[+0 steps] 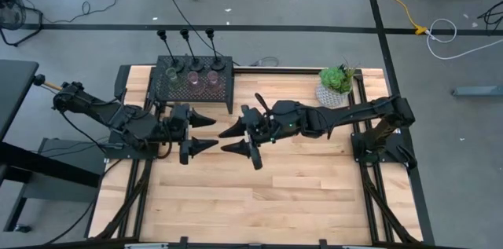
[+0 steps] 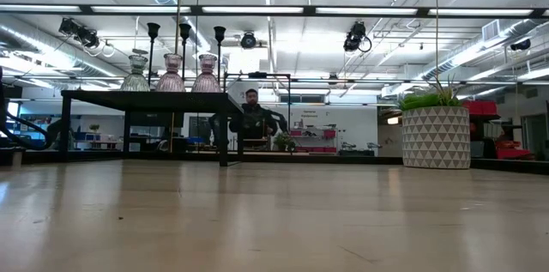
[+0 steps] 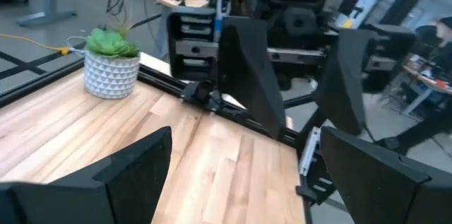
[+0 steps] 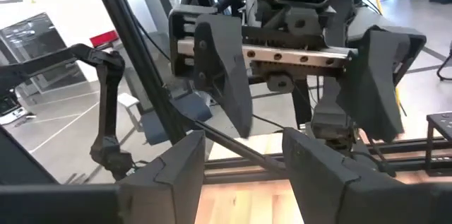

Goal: Pick & Place candle stick holders
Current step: Return to Home Position

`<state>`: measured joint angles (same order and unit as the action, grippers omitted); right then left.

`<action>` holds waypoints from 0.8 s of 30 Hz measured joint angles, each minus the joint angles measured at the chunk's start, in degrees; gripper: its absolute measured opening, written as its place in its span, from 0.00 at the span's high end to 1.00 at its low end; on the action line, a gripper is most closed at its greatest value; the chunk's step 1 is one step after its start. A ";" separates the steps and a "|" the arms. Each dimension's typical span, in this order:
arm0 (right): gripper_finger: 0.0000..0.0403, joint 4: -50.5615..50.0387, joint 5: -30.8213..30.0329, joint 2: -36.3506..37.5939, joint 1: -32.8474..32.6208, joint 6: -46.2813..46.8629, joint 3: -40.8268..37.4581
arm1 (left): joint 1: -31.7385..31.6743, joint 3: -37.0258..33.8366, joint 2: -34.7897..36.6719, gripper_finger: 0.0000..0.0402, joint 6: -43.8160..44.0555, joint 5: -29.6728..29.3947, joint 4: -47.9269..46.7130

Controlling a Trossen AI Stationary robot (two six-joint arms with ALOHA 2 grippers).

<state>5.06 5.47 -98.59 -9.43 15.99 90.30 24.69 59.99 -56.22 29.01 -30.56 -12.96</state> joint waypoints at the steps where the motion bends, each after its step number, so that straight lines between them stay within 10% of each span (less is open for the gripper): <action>1: 0.53 -0.04 -0.04 -0.02 0.00 0.00 0.00 | -0.16 0.02 0.01 0.10 0.01 0.14 -0.16; 14: 0.53 -3.98 -2.00 6.89 1.48 -0.01 -2.12 | -0.86 -4.15 3.60 0.10 -0.04 1.42 0.93; 24: 0.53 18.37 -1.98 29.91 2.44 -0.01 -34.65 | -4.62 -26.48 24.68 0.10 -0.04 4.82 9.13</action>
<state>23.43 3.49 -68.68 -6.99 15.98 55.65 20.07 33.52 -31.54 28.97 -25.74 -3.83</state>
